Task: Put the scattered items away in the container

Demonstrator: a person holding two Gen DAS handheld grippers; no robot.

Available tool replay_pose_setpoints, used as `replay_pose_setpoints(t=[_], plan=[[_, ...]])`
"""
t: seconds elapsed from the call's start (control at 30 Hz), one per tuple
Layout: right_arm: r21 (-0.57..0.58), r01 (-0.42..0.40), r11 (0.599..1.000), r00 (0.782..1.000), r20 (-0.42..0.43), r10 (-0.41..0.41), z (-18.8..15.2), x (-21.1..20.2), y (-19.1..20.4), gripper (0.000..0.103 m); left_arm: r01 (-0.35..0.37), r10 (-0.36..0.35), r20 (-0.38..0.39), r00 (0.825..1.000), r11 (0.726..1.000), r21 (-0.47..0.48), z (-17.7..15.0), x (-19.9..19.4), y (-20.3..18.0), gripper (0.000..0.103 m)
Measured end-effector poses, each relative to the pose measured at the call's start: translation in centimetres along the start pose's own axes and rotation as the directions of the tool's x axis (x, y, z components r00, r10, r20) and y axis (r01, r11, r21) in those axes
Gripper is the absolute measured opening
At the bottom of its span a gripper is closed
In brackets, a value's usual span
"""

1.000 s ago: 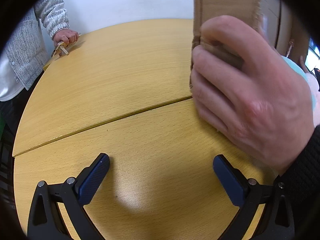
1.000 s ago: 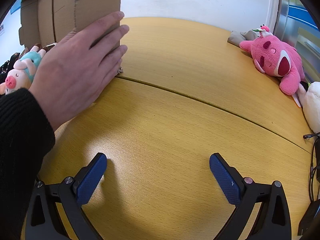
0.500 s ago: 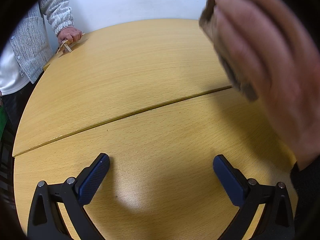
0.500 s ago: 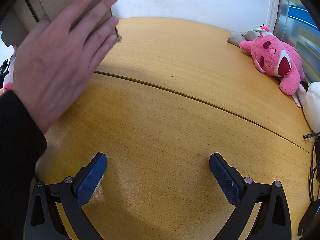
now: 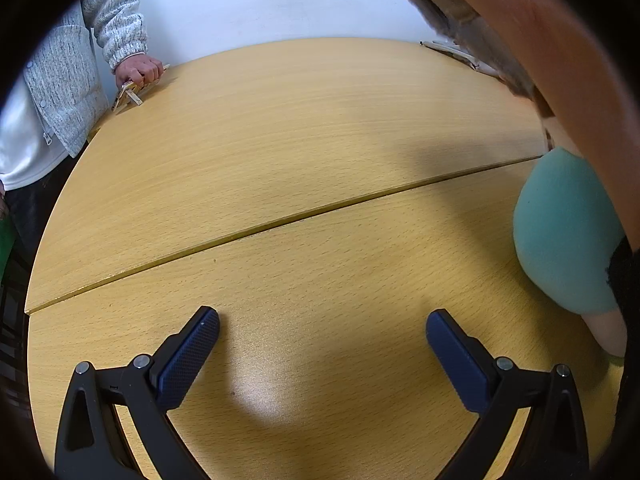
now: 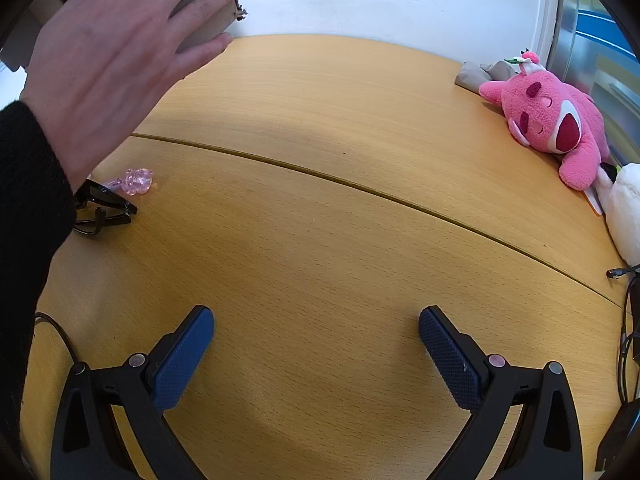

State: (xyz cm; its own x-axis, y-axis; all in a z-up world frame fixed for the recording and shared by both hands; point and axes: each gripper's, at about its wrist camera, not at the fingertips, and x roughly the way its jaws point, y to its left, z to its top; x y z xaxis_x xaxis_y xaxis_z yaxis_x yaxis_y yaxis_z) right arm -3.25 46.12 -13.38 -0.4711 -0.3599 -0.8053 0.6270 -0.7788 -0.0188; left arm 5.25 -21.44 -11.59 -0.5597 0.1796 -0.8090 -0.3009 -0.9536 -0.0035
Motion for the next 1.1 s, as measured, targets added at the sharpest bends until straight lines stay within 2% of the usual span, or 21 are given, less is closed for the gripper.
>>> replay_pose_setpoints(t=[1.1], plan=[[-0.001, 0.001, 1.0, 1.0, 0.0, -0.001, 0.02, 0.0, -0.02, 0.103, 0.002, -0.002, -0.001, 1.0, 1.0, 0.003, -0.03, -0.08, -0.06, 0.103]])
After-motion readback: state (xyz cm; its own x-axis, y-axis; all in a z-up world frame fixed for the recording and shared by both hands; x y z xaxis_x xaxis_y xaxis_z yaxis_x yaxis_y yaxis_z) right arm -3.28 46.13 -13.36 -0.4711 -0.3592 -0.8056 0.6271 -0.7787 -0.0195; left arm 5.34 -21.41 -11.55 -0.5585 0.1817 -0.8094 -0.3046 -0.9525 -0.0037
